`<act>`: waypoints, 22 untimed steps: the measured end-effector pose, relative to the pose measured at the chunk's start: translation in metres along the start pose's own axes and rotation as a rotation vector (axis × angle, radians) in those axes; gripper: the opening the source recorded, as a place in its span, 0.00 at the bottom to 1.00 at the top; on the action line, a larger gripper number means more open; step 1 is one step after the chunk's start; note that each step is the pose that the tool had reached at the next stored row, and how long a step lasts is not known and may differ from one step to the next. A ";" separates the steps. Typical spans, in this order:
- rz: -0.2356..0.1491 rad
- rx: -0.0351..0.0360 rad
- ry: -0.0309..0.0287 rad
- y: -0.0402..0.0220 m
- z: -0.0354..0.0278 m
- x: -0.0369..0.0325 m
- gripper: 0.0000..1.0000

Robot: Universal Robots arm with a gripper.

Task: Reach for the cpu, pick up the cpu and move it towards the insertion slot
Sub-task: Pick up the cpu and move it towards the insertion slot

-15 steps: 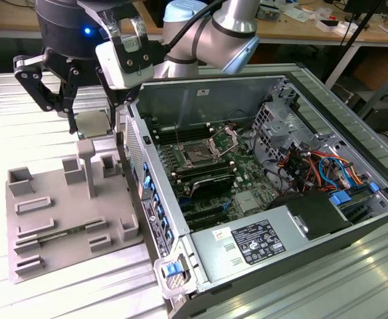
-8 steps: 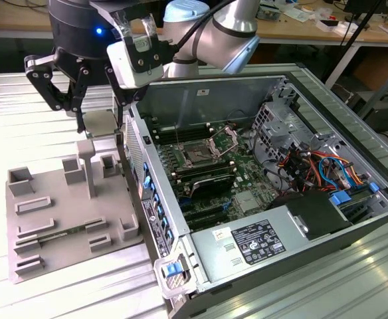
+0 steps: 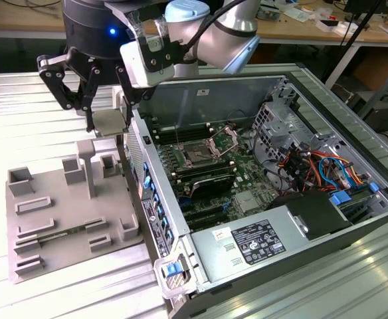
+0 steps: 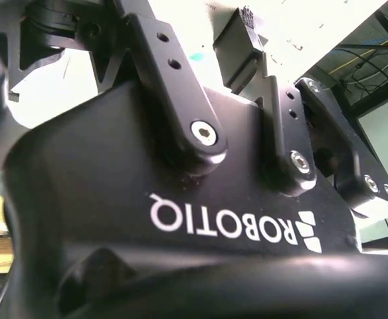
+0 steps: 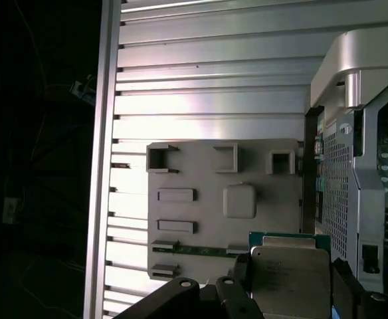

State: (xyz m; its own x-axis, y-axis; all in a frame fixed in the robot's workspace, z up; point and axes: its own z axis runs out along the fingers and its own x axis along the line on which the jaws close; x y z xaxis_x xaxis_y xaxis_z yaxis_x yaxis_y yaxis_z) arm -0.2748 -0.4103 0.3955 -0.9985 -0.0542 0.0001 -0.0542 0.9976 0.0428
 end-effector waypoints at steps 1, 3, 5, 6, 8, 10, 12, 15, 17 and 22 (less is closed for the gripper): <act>0.000 0.0001 0.0000 -0.0001 0.0000 -0.0012 0.55; 0.000 0.0000 0.0000 -0.0002 0.0000 -0.0034 0.55; 0.000 0.0001 0.0000 -0.0003 0.0000 -0.0059 0.55; 0.000 0.0000 0.0000 -0.0004 0.0000 -0.0078 0.55; 0.000 0.0000 0.0000 -0.0007 0.0000 -0.0124 0.55; 0.000 0.0001 0.0001 -0.0009 -0.0001 -0.0162 0.55; 0.000 0.0001 0.0000 -0.0011 -0.0001 -0.0195 0.55; 0.000 0.0001 0.0000 -0.0013 -0.0001 -0.0248 0.55; 0.000 0.0001 0.0000 -0.0016 -0.0001 -0.0301 0.55; 0.000 0.0001 0.0000 -0.0022 -0.0001 -0.0413 0.55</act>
State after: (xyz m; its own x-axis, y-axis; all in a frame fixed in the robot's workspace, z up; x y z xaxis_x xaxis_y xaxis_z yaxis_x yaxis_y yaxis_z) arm -0.2334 -0.4103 0.3955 -0.9985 -0.0543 0.0001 -0.0542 0.9976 0.0428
